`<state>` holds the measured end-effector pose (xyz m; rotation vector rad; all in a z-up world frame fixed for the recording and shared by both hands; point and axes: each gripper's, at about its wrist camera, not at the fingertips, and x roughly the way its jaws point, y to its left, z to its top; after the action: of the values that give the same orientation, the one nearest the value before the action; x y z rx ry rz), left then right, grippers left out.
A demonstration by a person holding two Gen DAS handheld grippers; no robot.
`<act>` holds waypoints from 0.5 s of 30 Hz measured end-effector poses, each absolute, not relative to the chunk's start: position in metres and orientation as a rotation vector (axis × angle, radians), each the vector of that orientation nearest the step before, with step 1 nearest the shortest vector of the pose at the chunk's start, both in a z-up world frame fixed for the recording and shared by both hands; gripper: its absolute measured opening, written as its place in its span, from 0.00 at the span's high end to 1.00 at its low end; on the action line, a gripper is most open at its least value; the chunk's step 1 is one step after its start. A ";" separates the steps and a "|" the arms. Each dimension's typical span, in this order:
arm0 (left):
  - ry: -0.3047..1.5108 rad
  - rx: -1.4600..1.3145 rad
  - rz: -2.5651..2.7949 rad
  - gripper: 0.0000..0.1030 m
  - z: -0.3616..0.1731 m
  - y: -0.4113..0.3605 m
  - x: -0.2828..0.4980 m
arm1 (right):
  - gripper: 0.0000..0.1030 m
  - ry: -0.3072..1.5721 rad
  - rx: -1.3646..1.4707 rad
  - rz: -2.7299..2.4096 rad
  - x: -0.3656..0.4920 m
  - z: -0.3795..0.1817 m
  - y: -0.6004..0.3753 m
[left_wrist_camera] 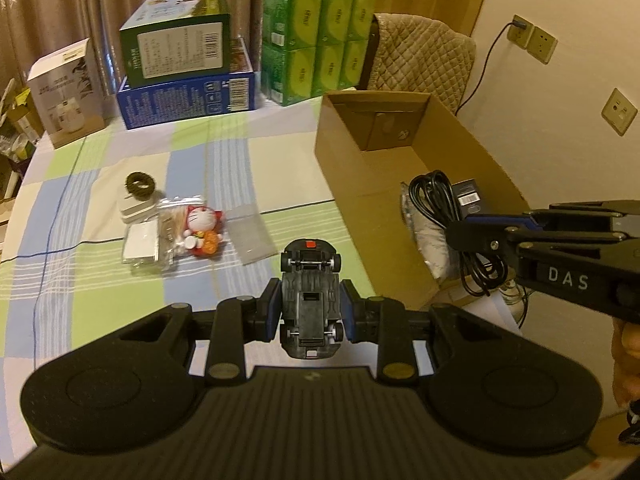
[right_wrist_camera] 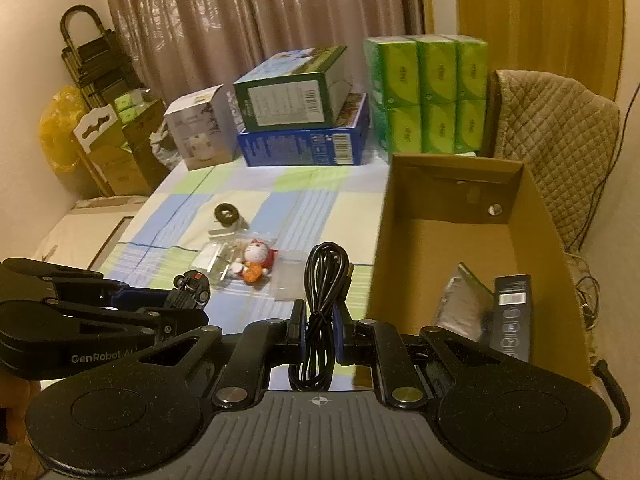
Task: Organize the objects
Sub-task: 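Lift the toy car and cable and carry both toward the cardboard box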
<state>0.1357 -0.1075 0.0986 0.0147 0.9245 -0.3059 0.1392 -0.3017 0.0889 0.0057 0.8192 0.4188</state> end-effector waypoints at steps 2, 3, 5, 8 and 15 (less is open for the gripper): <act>0.923 0.020 -0.317 0.75 0.099 -0.115 0.138 | 0.91 0.817 0.008 0.411 0.141 0.090 -0.309; 0.922 0.022 -0.323 0.75 0.100 -0.120 0.140 | 0.91 0.816 0.009 0.406 0.143 0.091 -0.313; 0.922 0.025 -0.335 0.75 0.101 -0.128 0.142 | 0.91 0.810 0.010 0.393 0.145 0.093 -0.321; 0.917 0.033 -0.354 0.75 0.104 -0.144 0.147 | 0.91 0.804 0.015 0.370 0.149 0.095 -0.336; 0.913 0.040 -0.404 0.75 0.106 -0.183 0.159 | 0.91 0.807 0.034 0.320 0.161 0.098 -0.373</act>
<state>0.1595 -0.1833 0.1056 0.0401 0.9135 -0.4038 0.1614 -0.3731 0.0975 0.0339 0.8074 0.3198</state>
